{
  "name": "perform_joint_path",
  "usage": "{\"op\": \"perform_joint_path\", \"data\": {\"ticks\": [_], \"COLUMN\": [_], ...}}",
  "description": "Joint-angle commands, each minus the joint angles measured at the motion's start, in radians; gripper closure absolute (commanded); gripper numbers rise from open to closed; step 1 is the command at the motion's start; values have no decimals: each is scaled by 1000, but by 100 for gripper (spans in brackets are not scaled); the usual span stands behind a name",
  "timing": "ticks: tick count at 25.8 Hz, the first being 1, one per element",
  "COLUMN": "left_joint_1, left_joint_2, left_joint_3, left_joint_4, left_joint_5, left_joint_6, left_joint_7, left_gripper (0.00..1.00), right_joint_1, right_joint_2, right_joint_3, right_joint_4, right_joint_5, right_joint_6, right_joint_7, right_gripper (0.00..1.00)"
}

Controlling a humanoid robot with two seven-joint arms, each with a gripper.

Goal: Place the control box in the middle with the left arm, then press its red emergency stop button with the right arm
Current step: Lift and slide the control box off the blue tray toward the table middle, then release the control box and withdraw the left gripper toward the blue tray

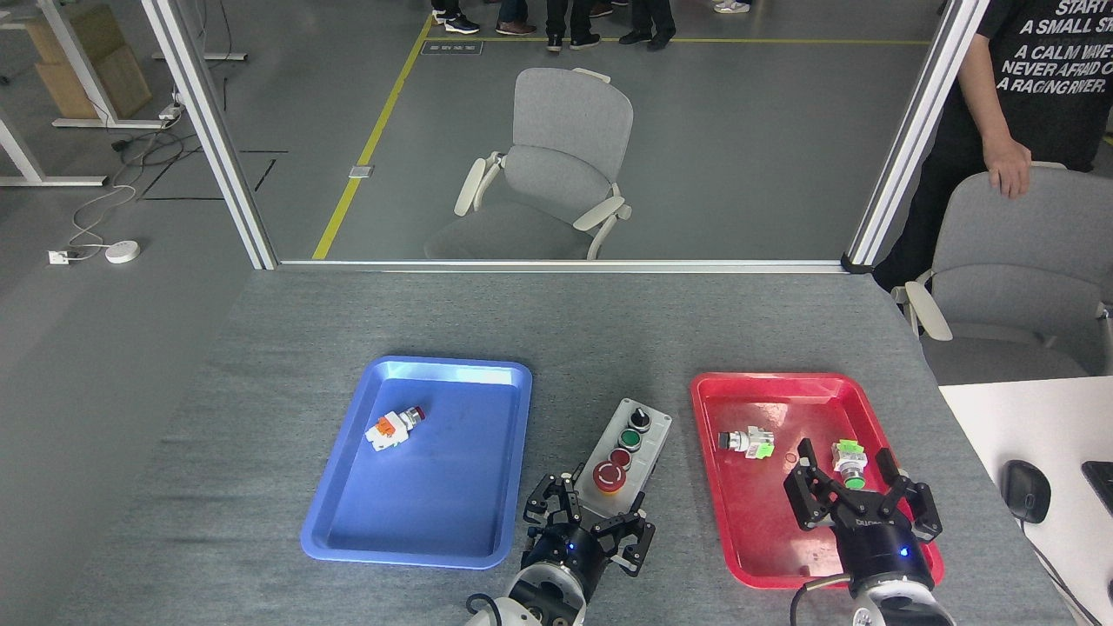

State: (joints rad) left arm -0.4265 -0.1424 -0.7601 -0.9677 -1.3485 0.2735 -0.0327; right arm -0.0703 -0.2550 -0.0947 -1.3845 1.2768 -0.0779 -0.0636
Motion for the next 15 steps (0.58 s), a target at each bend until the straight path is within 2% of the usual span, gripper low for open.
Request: {"op": "perform_joint_path", "data": {"ticks": [1, 8, 10, 11, 15], "left_joint_1": [-32, -40, -41, -41, -41], "left_joint_2": [0, 0, 0, 0, 1], "left_joint_3": [-5, -64, -68, -70, -71], "left_joint_4": [20, 21, 20, 20, 18], "left_joint_5": [19, 46, 46, 46, 46], "left_joint_6": [-34, -54, -46, -45, -23], "left_joint_7": [-30, -75, -82, -84, -75], "left_gripper": [100, 100, 71, 60, 41], "right_joint_1": [6, 15, 20, 20, 18], "right_joint_2": [2, 5, 6, 6, 6], "right_joint_3": [3, 19, 21, 27, 39], "right_joint_4": [-4, -10, -11, -11, -11], "right_joint_5": [3, 3, 4, 4, 4], "right_joint_6": [0, 0, 3, 6, 7], "right_joint_7": [-7, -10, -10, -12, -13], "right_gripper": [2, 2, 2, 2, 2]}}
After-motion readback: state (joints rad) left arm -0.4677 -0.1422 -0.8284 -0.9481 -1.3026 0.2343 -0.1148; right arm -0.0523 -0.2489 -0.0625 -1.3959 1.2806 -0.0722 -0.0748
